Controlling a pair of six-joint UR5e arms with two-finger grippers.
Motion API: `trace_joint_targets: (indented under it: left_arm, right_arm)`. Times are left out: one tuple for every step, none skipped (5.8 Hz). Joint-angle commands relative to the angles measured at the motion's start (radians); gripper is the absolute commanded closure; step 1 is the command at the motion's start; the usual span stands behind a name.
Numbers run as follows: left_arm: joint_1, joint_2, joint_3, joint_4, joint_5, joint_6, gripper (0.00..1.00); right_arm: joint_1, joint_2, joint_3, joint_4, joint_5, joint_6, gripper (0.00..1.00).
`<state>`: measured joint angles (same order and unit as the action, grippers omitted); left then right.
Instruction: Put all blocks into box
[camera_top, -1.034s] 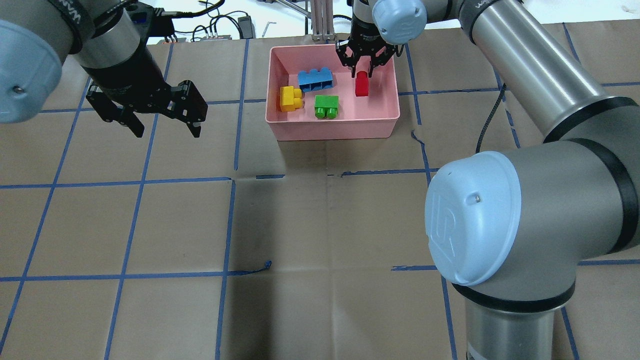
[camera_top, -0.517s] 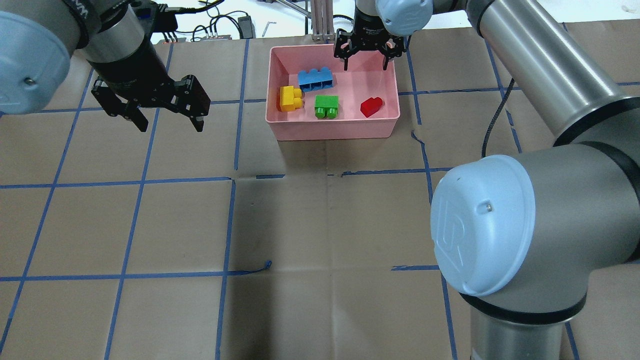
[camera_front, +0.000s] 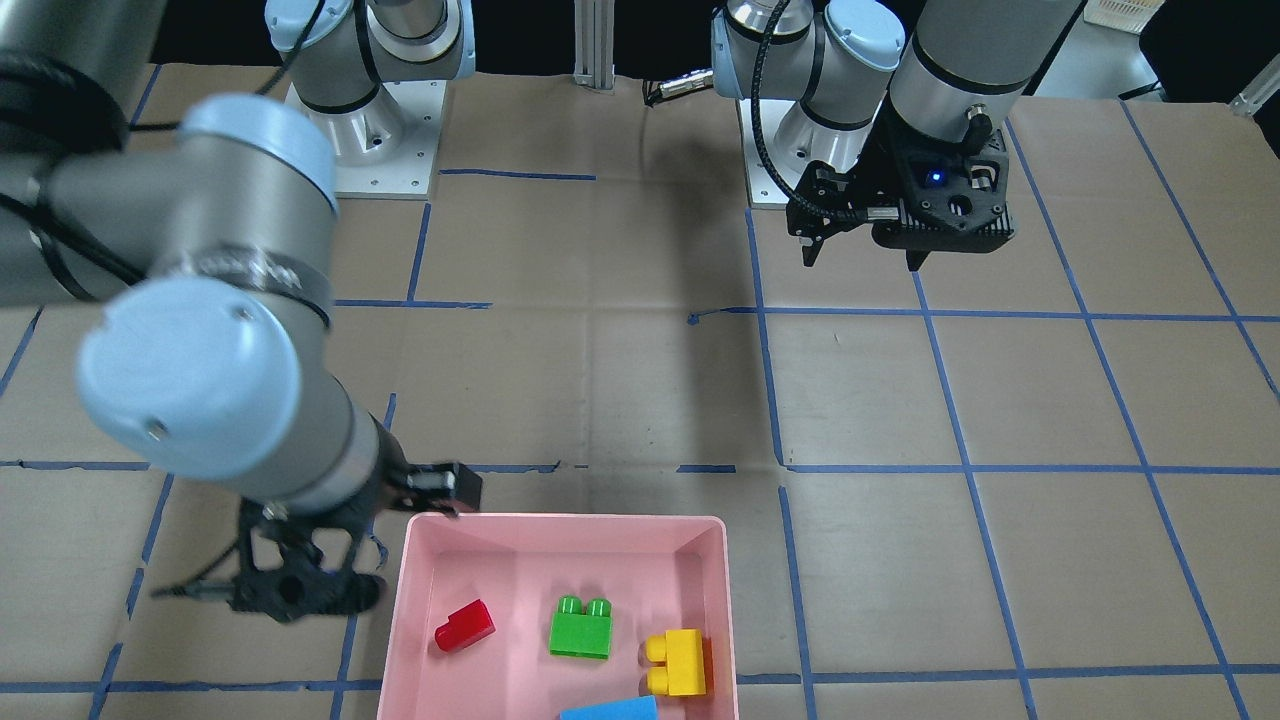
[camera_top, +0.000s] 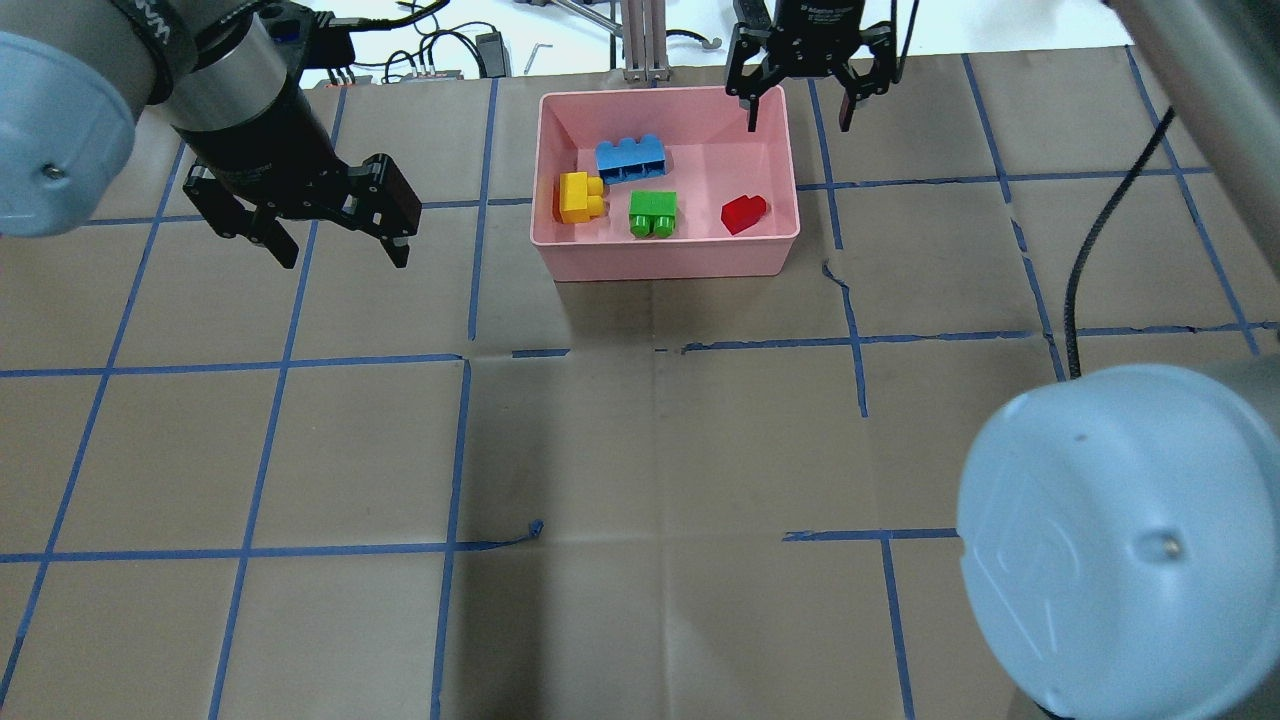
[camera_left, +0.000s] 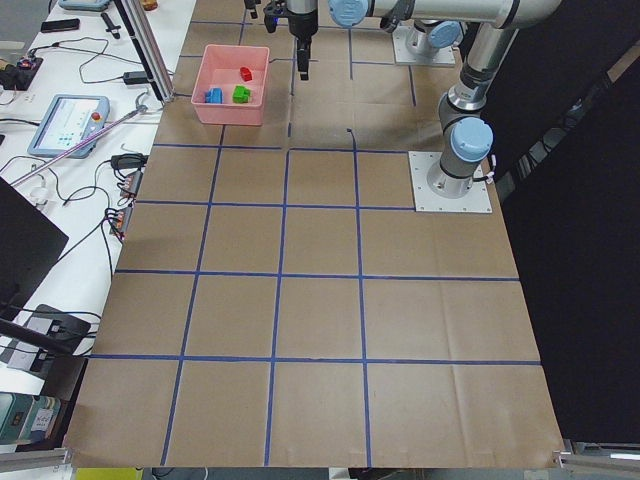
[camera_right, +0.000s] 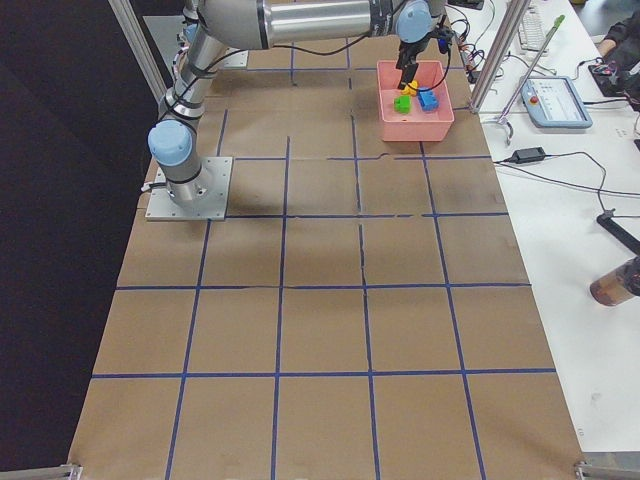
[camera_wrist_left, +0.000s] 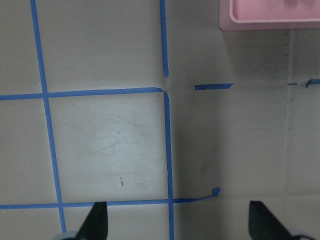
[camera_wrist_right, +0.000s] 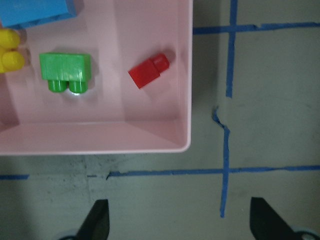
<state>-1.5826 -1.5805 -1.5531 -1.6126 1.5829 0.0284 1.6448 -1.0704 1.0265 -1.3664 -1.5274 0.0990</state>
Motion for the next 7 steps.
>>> trace_joint_targets:
  left_arm:
    - [0.000,0.010,-0.001,-0.001,0.003,-0.002,0.00]
    - [0.000,0.010,-0.002,-0.007,0.006,0.002,0.00]
    - [-0.002,0.010,-0.002,-0.009,0.008,0.004,0.00]
    - [-0.002,0.011,-0.002,-0.012,0.011,0.007,0.00]
    - [-0.002,0.010,-0.002,-0.012,0.011,0.008,0.00]
    - [-0.002,0.010,-0.002,-0.013,0.011,0.008,0.00]
    - [-0.002,0.011,-0.004,-0.010,0.012,0.008,0.00]
  right_arm:
    - [-0.087,-0.266,0.279,0.023,0.004,-0.100,0.01]
    - [-0.085,-0.387,0.419,-0.035,0.000,-0.044,0.01]
    - [-0.076,-0.442,0.447,-0.028,0.003,0.015,0.00]
    - [-0.059,-0.456,0.449,-0.026,-0.013,0.018,0.00]
    - [-0.034,-0.459,0.449,-0.029,-0.028,0.043,0.00]
    - [-0.030,-0.457,0.457,-0.037,-0.031,0.044,0.00]
    - [-0.031,-0.456,0.457,-0.040,-0.034,0.042,0.01]
